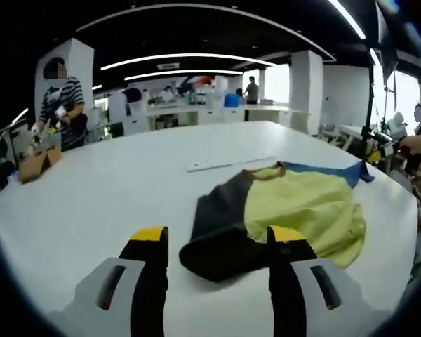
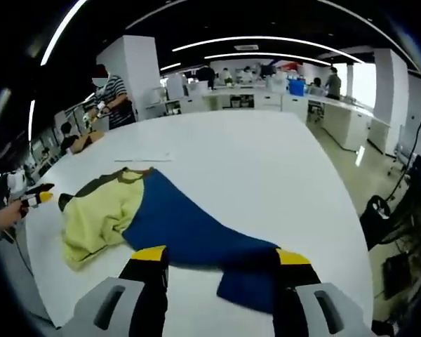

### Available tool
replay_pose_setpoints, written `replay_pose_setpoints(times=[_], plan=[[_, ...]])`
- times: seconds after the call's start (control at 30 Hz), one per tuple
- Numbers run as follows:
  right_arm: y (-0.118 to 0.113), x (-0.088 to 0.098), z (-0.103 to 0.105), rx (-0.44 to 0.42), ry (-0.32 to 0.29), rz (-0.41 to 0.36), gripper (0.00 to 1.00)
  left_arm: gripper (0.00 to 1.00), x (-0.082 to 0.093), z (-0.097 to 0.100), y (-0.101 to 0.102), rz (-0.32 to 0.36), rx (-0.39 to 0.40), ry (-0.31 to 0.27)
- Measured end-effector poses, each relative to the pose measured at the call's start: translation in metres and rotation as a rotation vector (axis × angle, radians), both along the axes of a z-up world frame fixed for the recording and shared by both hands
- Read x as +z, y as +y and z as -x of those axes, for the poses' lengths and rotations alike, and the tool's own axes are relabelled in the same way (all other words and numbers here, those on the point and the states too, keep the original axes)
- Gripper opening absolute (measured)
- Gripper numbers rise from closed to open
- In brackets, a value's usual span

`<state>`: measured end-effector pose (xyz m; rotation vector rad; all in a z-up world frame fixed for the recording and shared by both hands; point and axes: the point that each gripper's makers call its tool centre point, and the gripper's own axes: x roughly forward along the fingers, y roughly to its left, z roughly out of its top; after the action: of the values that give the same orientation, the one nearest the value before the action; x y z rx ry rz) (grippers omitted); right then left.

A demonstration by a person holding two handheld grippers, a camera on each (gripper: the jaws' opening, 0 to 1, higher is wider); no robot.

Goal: Fold the garment on the visible template until the final outline fits inside the template.

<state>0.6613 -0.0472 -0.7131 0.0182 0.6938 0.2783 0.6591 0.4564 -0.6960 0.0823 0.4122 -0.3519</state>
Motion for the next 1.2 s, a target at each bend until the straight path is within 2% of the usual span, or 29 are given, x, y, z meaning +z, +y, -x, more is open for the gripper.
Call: replay_pose_setpoints(times=[0.17, 0.37, 0.63, 0.9, 1.1, 1.2], plan=[[0.003, -0.006, 0.012, 0.009, 0.015, -0.001, 0.54, 0.61, 0.000, 0.013, -0.007, 0.030, -0.015, 0.010], [0.013, -0.002, 0.022, 0.026, 0.004, -0.022, 0.55, 0.68, 0.008, 0.027, -0.024, 0.055, -0.065, -0.005], [0.055, 0.005, 0.042, 0.131, -0.019, -0.090, 0.61, 0.73, 0.010, 0.048, -0.049, 0.047, -0.141, -0.014], [0.104, 0.010, 0.067, 0.265, -0.014, -0.166, 0.64, 0.72, 0.009, 0.066, -0.069, 0.066, -0.199, -0.008], [0.129, 0.010, 0.081, 0.351, -0.020, -0.173, 0.66, 0.69, -0.004, 0.080, -0.089, 0.076, -0.254, 0.017], [0.143, 0.009, 0.089, 0.393, -0.019, -0.182, 0.66, 0.64, -0.012, 0.088, -0.095, 0.089, -0.268, 0.039]])
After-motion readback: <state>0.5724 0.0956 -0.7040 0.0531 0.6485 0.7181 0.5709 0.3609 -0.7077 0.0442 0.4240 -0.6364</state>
